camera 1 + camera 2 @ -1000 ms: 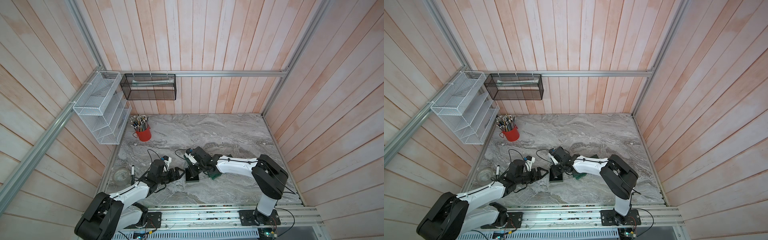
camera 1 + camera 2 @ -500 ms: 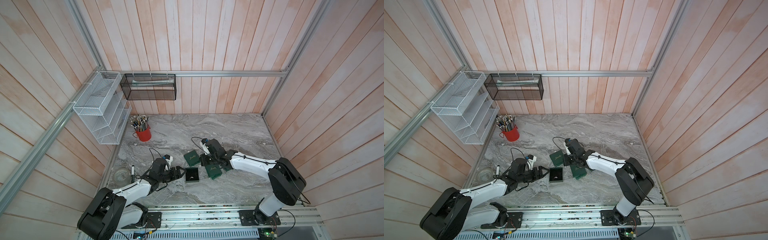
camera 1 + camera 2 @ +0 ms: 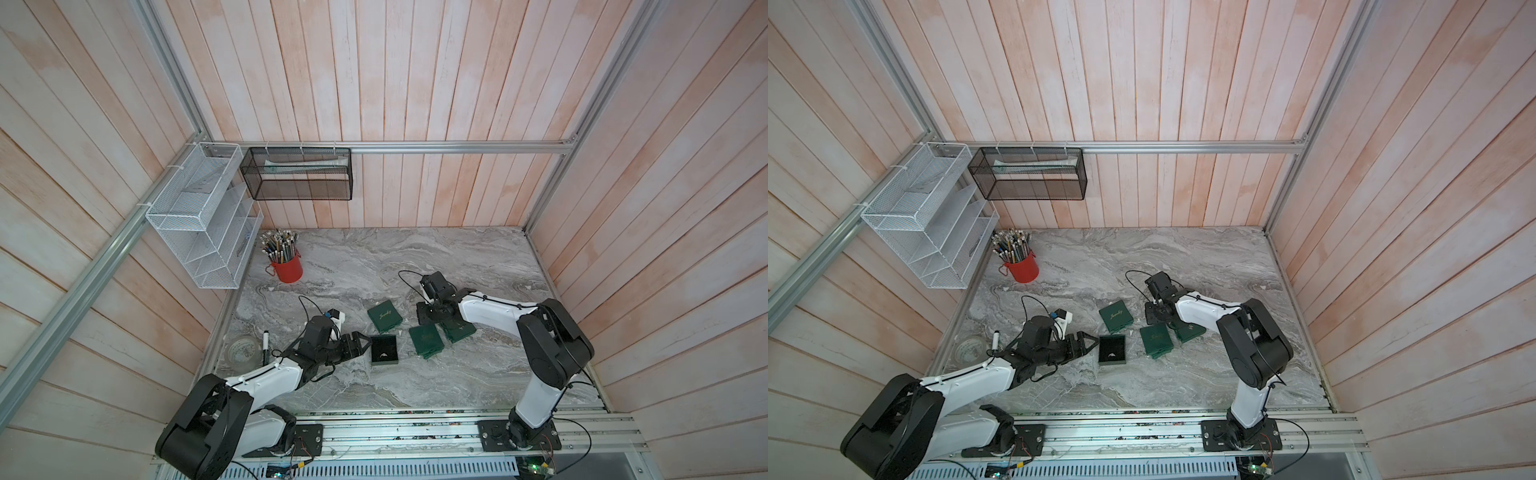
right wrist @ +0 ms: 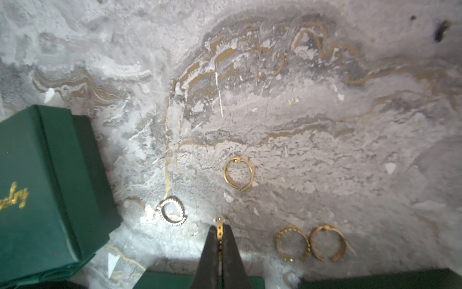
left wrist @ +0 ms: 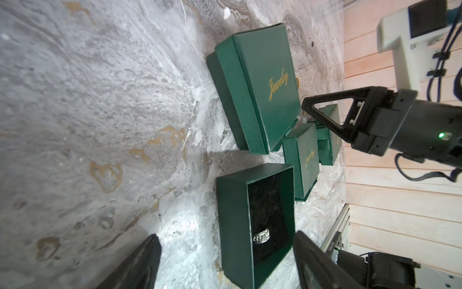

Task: Take the rings out of the lift-off lid box
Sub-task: Place the ring at the center of the board, then take out the ring from the jewelry box.

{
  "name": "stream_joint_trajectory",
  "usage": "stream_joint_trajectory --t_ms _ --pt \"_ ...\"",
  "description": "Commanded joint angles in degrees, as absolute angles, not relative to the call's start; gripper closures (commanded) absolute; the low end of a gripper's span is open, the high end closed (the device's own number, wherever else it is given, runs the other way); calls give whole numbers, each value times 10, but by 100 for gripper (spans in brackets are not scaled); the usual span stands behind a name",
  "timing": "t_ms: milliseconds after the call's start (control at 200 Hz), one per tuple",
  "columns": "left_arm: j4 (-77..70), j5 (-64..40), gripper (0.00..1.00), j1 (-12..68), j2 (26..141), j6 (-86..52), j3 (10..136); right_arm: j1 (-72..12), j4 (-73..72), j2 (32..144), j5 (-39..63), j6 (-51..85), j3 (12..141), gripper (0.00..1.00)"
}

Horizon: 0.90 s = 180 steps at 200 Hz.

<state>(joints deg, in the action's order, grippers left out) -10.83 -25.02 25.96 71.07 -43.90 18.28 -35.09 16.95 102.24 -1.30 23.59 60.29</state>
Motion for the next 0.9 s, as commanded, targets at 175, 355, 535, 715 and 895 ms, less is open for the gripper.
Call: stream_joint_trajectory --t_ms 175,355,535,715,895 --pt "-93 -240 14 261 714 -424 204 -349 193 1004 -11 207 611 56" --pt "-87 -235 14 262 720 -412 210 -362 184 954 -4 197 585 54" --pt "-82 -238 13 262 733 -408 221 -424 158 882 1 140 539 58" --pt "-91 -271 12 261 740 -431 181 -491 146 860 58 106 524 59" --pt "-64 -269 9 261 697 -442 154 -536 148 879 76 79 535 61"
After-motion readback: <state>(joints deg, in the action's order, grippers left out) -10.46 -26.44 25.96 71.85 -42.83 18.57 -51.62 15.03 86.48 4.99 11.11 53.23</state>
